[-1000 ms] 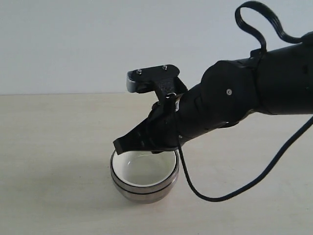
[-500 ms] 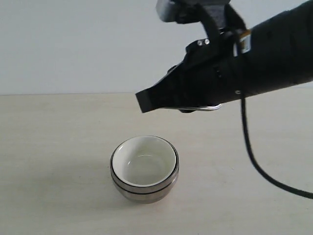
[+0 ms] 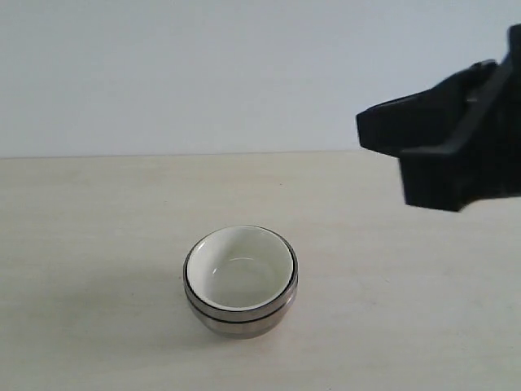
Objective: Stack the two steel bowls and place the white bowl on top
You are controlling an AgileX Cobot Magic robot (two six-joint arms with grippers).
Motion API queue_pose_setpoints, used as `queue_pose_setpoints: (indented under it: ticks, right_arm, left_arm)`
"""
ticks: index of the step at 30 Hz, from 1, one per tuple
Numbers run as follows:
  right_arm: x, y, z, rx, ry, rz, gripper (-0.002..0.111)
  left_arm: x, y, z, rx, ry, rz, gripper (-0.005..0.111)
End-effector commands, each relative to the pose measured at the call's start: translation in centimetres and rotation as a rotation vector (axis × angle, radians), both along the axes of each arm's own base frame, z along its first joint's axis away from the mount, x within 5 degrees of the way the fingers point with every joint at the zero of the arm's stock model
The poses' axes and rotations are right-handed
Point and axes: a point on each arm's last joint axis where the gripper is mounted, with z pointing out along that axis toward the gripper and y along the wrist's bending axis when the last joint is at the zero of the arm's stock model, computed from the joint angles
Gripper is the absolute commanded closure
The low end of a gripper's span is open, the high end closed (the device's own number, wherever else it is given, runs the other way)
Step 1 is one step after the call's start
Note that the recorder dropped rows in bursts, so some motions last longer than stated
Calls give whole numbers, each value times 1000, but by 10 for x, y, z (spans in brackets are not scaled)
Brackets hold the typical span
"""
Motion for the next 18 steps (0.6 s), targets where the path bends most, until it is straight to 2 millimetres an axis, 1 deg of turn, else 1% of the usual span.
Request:
queue_pose_setpoints:
  ticks: [1,4,10,14,18]
  right_arm:
    - [-19,-20,-5,26,-52,-3,108]
    - [-32,-32,-11,62,-65,-9,108]
    - [-47,-48,-37,122,-93,-22,108]
    - [-56,-56,-43,141,-106,-23,108]
    - [-63,-63,-42,165,-128,-21,108]
  left_arm:
    - [0,0,0,-5,-7,-3,103]
    - [0,0,0,-5,-7,-3,103]
    - [0,0,0,-5,-7,-3,103]
    - [0,0,0,-5,-7,-3,103]
    - [0,0,0,-5,-7,-3,103]
